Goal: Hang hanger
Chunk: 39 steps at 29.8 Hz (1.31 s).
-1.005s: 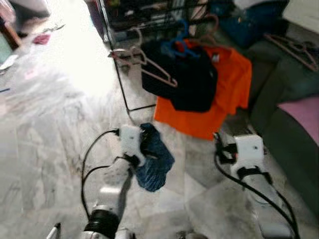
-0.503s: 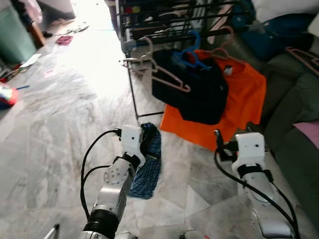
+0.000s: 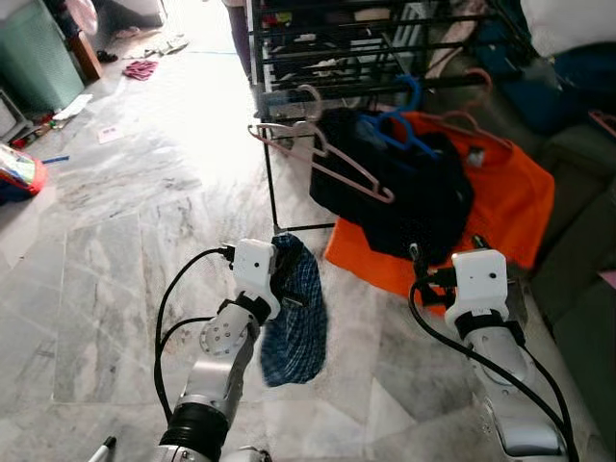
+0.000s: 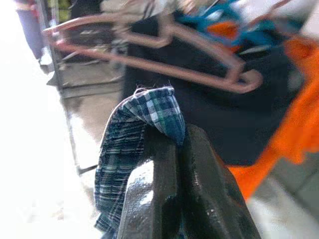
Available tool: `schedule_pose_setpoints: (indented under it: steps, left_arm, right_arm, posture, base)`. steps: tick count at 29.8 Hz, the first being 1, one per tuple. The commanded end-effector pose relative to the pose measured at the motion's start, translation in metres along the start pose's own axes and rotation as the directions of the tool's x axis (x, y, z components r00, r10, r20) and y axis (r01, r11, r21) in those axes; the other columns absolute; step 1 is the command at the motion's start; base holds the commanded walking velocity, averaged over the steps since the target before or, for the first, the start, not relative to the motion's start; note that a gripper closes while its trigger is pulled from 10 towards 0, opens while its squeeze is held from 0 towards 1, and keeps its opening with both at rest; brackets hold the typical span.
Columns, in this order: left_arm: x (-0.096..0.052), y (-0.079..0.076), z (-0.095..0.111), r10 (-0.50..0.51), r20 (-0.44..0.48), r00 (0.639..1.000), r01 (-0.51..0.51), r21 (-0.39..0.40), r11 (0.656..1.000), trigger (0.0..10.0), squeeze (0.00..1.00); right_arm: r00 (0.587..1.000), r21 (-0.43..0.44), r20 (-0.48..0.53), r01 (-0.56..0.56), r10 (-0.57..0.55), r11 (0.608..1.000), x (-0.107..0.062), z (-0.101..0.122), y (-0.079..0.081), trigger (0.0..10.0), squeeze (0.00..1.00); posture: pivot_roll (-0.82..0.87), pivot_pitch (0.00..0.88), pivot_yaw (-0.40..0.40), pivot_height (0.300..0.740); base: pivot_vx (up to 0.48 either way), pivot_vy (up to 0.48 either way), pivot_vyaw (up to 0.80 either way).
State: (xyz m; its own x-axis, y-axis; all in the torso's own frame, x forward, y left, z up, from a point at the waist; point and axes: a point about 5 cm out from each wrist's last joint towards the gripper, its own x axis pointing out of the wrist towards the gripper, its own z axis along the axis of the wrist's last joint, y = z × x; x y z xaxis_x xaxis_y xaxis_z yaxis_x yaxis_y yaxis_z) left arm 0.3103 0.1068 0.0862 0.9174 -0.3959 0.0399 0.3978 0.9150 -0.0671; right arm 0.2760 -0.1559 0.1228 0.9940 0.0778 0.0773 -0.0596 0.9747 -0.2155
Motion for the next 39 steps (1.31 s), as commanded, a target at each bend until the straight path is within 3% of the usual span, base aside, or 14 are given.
schedule_pose_setpoints:
  steps: [1, 25, 34, 39]
  left_arm:
    - [0.0028, -0.0068, 0.0030, -0.019, 0.018, 1.000, 0.019, -0.004, 1.000, 10.0, 0.00]
    - [0.0036, -0.0077, 0.0002, -0.029, 0.000, 1.000, 0.029, 0.007, 1.000, 10.0, 0.00]
    - [0.0023, -0.0079, -0.0031, -0.015, -0.017, 1.000, 0.015, -0.005, 1.000, 10.0, 0.00]
    - [0.0017, -0.0077, -0.0039, -0.013, -0.020, 1.000, 0.012, -0.013, 1.000, 10.0, 0.00]
  right_arm:
    - [1.000, -0.016, -0.017, 0.022, -0.023, 1.000, -0.0051, -0.0040, -0.0083, 10.0, 0.00]
    - [1.000, -0.055, -0.004, 0.021, -0.022, 0.998, -0.0013, -0.0005, -0.0083, 10.0, 0.00]
    - [1.000, -0.044, -0.012, 0.027, -0.027, 0.999, -0.0012, -0.0012, -0.0077, 10.0, 0.00]
    - [1.000, -0.058, -0.008, 0.030, -0.031, 0.998, -0.0010, -0.0001, -0.0097, 10.0, 0.00]
  posture:
    - [-0.15, 0.161, 0.019, 0.740]
    - [-0.15, 0.154, 0.022, 0.740]
    - [-0.15, 0.159, 0.019, 0.740]
    - [-0.15, 0.163, 0.018, 0.740]
  base:
    - [0.352, 0.266, 0.00]
    - [0.347, 0.233, 0.00]
    - [0.000, 0.000, -0.62]
    - [0.000, 0.000, 0.00]
